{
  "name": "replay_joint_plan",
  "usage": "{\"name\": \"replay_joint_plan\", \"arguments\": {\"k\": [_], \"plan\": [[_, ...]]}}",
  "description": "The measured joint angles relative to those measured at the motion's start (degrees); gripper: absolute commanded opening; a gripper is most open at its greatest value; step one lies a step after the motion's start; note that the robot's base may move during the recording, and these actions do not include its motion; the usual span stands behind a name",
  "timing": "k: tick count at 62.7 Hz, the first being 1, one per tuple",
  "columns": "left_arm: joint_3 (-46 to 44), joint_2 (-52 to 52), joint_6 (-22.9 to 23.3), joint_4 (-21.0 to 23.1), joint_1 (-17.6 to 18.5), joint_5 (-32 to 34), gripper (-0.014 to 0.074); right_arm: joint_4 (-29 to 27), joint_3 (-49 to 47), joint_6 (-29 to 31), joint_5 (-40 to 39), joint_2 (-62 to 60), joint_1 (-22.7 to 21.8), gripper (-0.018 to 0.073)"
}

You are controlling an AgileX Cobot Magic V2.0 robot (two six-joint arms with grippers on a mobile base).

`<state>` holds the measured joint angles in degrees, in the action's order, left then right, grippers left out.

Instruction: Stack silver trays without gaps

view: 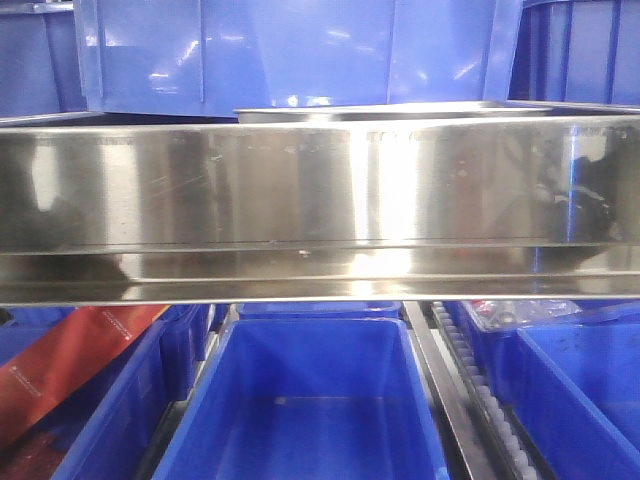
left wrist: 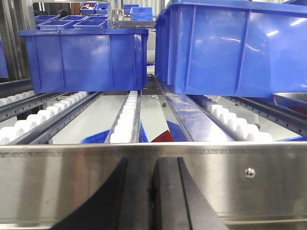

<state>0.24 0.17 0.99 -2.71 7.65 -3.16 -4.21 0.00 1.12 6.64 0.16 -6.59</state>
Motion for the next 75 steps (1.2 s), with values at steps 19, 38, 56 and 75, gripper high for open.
{"name": "replay_joint_plan", "arguments": {"k": [19, 38, 56, 75], "plan": [[0.0, 0.0, 0.0, 0.0, 0.0, 0.0, -0.0016, 0.0, 0.0, 0.0, 0.0, 0.0, 0.0, -0.0079], [0.0, 0.0, 0.0, 0.0, 0.0, 0.0, -0.0016, 0.0, 0.0, 0.0, 0.0, 0.0, 0.0, -0.0079], [0.0, 0.0, 0.0, 0.0, 0.0, 0.0, -0.0016, 0.0, 0.0, 0.0, 0.0, 0.0, 0.0, -0.0079], [0.0, 0.0, 0.0, 0.0, 0.0, 0.0, -0.0016, 0.0, 0.0, 0.0, 0.0, 0.0, 0.0, -0.0079]]}}
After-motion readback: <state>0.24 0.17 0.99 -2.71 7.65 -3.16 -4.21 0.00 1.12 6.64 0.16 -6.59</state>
